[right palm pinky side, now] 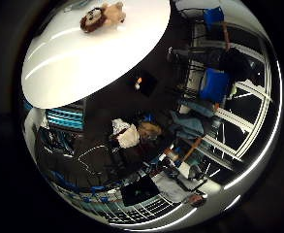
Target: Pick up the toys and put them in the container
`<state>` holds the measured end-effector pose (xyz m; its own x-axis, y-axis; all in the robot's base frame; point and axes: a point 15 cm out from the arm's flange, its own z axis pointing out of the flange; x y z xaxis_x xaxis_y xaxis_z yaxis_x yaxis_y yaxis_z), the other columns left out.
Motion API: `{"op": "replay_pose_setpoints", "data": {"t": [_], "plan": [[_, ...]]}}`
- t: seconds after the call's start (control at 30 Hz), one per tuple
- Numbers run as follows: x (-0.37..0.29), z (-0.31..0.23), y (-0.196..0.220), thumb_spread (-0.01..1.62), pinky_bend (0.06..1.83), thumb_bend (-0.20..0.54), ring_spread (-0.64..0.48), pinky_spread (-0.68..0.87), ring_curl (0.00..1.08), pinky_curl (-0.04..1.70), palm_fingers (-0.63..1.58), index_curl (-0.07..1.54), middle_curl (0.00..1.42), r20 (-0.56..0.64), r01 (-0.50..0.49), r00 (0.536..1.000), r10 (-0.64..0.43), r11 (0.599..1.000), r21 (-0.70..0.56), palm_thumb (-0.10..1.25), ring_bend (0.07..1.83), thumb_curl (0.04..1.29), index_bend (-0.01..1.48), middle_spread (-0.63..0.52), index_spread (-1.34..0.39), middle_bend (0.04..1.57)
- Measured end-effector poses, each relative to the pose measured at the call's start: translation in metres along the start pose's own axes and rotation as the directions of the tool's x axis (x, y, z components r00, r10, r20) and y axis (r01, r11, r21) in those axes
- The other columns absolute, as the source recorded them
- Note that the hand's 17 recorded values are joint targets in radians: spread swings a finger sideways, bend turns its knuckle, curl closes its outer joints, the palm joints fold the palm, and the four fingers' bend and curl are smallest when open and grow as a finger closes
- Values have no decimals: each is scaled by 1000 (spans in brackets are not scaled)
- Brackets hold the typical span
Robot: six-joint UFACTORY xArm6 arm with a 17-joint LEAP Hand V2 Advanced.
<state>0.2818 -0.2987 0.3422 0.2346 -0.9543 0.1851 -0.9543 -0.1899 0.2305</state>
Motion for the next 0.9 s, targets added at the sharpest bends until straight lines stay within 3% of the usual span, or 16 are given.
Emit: {"op": "replay_pose_setpoints", "data": {"t": [0.37,0.9], "plan": [[34,16,-51,893,540,-30,192,387,260,293,12,239,336,-61,22,998,-16,994,107,252,365,304,152,62,-368,212],[38,78,-121,921,506,-29,191,398,254,295,20,242,335,-28,70,997,-67,990,120,325,345,298,150,48,-372,202]]}}
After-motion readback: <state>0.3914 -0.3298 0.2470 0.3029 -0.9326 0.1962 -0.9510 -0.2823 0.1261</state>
